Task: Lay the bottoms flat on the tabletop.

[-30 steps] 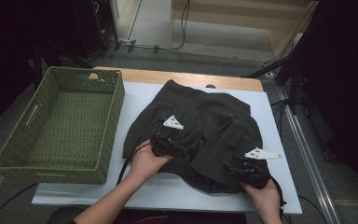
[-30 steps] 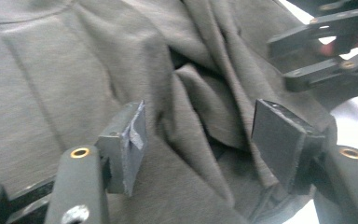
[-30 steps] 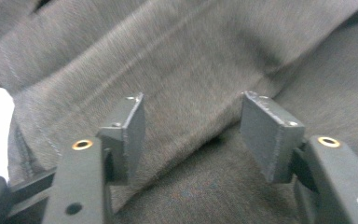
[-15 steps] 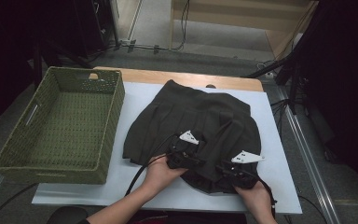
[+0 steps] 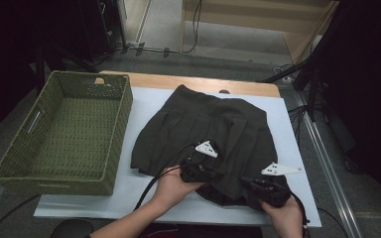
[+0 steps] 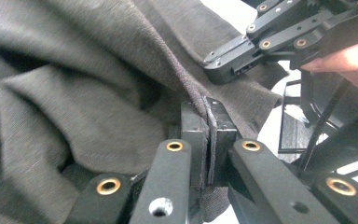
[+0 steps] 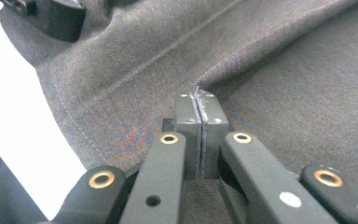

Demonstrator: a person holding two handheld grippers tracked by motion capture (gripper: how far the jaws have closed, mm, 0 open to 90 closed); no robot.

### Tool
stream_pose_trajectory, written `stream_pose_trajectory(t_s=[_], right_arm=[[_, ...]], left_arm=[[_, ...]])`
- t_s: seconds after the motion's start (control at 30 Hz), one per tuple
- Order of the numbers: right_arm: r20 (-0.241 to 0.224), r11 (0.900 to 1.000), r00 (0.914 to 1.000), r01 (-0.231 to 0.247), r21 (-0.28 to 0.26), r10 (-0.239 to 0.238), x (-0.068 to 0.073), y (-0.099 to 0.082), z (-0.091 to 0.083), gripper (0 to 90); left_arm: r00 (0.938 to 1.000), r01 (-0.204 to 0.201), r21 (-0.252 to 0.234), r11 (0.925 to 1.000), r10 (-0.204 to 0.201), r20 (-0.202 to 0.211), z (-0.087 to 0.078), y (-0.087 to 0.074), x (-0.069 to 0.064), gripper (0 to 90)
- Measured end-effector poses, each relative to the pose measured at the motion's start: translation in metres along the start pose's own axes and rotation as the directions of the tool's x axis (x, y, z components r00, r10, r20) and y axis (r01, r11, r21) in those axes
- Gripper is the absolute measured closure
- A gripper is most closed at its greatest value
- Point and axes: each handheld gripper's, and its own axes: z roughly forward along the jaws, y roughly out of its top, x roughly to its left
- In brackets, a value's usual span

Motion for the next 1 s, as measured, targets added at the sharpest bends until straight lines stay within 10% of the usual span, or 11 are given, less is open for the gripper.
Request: stream_pose_trajectory(t_s=[0.3, 0.47, 1.0], right_arm=[[0.043, 0.9952, 0.9988, -0.018, -0.096, 0.022, 0.0, -0.013, -0.032, 85.8], [0.12, 0.9911, 0.9921, -0.023, -0.131, 0.039, -0.007, -0.016, -0.037, 65.7], [0.095, 0.9847, 0.9939, -0.04, -0.17, 0.057, -0.01, 0.03, -0.016, 55.4]], left_arm=[[0.9976, -0.02, -0.02, 0.9996, 0.022, 0.065, 0.003, 0.006, -0.018, 77.7], [0.9929, -0.005, -0.033, 0.9994, 0.009, 0.119, 0.003, 0.007, -0.018, 66.8], [0.9999, 0.017, -0.035, 0.9993, -0.017, 0.001, -0.023, 0.0, 0.015, 47.6]])
